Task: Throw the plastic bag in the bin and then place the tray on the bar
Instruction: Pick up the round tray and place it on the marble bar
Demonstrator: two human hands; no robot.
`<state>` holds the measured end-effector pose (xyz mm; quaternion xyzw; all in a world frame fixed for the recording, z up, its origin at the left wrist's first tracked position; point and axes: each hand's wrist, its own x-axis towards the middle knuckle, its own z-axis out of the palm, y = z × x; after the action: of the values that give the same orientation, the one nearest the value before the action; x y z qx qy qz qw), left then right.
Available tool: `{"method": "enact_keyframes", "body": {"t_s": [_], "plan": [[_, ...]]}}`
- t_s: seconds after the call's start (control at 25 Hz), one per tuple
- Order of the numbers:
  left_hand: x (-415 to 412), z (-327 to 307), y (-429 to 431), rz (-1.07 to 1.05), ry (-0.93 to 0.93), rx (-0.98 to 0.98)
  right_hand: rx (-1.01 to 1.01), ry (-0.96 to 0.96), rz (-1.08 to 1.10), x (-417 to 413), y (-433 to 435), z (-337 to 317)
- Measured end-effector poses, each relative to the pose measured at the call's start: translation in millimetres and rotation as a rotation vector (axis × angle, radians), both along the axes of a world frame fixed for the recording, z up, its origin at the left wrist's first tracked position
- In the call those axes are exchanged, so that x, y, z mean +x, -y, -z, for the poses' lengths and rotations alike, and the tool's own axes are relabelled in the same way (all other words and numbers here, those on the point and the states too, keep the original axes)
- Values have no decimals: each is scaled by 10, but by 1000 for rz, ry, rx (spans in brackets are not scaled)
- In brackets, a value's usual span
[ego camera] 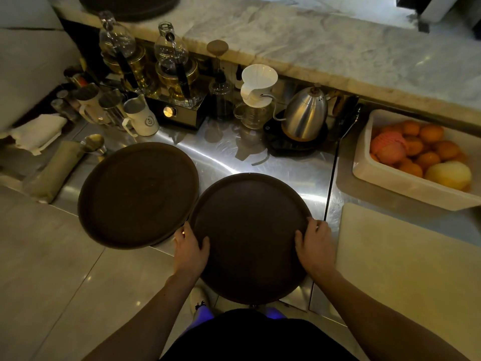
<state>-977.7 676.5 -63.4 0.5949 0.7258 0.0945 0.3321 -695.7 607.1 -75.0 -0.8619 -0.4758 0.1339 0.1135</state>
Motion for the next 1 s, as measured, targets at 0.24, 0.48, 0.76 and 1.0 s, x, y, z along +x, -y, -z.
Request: {"method": "enact_keyframes", "body": {"t_s": [0.24, 0.48, 0.76, 1.0], "plan": [[-269, -139, 190, -156, 79, 149, 72, -80, -276, -406, -406, -148], [-975, -249, 255, -304, 92, 235, 120, -106, -485, -1310, -931, -364], [-2209, -311, 135, -319, 79, 301, 149, -141, -562, -2624, -1320, -540], [-3025, -293, -12, -320, 127, 300, 99, -139, -579, -3386, -1473, -599]]}}
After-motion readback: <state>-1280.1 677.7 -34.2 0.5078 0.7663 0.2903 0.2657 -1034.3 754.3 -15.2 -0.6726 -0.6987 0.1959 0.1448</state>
